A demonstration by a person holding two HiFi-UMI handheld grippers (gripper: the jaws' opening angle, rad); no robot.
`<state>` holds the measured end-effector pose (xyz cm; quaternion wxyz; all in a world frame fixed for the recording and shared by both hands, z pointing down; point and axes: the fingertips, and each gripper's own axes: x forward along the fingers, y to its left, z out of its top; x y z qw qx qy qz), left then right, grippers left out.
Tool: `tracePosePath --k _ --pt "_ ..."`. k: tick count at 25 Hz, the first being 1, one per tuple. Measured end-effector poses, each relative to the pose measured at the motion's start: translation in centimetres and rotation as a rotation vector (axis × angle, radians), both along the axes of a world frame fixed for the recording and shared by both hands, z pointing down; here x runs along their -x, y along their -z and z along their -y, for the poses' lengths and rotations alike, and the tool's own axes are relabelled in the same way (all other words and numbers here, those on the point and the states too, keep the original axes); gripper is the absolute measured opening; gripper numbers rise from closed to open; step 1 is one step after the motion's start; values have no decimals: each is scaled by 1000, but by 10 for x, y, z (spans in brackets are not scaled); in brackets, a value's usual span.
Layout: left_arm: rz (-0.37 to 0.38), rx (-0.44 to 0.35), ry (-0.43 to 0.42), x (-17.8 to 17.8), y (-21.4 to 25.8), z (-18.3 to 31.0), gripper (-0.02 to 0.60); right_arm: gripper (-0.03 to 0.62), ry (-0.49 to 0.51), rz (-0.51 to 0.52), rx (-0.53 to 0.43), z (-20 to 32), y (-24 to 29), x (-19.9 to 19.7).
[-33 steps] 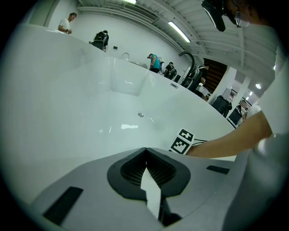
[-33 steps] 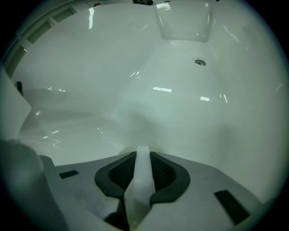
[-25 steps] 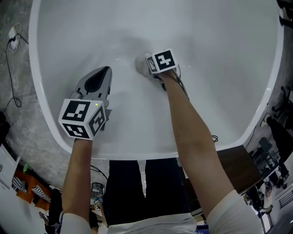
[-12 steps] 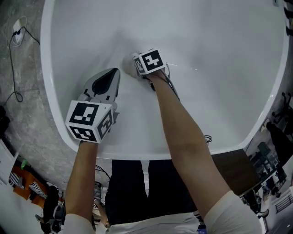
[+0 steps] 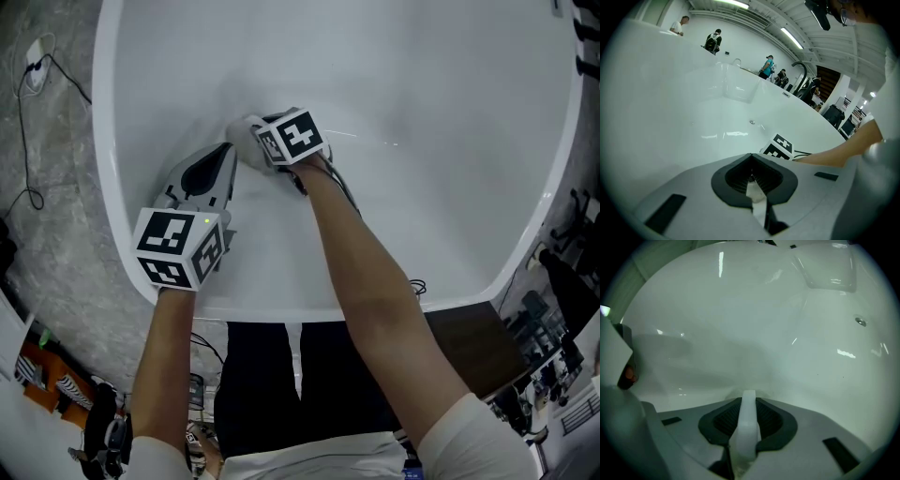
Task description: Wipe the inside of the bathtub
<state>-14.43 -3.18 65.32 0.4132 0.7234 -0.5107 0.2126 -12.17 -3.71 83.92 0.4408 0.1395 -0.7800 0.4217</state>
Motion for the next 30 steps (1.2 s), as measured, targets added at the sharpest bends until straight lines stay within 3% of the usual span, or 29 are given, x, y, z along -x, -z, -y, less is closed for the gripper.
tracePosePath --k 17,30 --pt "-5 -7 -19 -12 40 -2 11 100 37 209 62 -30 79 1" --pt "22 -31 -6 -9 98 -12 11 100 58 286 75 -60 154 -5"
